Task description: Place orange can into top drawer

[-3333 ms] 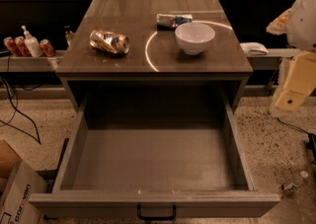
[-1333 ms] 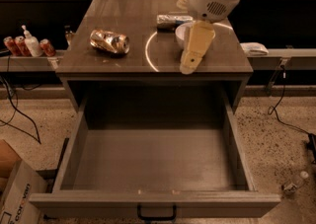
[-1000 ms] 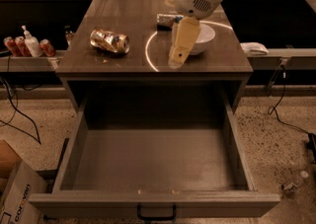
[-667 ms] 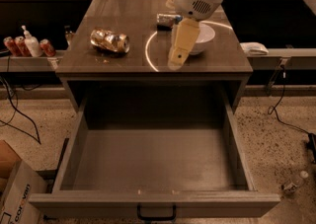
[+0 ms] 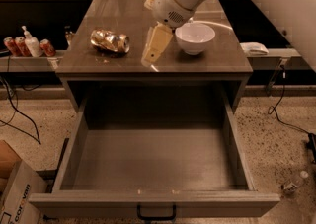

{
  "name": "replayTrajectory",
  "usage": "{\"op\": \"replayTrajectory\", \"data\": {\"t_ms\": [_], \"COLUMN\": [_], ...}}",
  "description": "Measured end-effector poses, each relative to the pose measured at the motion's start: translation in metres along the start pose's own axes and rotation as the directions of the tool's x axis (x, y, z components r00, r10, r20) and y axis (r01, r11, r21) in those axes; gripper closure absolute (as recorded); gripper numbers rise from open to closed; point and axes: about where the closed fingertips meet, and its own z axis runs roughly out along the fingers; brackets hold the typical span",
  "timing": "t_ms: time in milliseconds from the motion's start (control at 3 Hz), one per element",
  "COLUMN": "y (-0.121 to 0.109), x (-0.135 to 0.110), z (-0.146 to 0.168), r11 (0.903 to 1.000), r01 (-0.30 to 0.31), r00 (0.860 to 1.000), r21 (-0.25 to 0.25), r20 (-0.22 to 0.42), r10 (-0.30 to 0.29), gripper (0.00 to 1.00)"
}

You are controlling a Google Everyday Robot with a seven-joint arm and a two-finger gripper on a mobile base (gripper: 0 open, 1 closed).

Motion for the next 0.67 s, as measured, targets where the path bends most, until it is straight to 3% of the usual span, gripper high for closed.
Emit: {"op": "replayTrajectory", "data": {"t_ms": [667], "y": [-0.049], "x": [-0.025], "z": [0.066], "r11": [0.9995], "r01": [0.019], "r00": [0.992], "r21": [-0.026], "r20": [0.129], "r10": [-0.015], "gripper": [0.00]}}
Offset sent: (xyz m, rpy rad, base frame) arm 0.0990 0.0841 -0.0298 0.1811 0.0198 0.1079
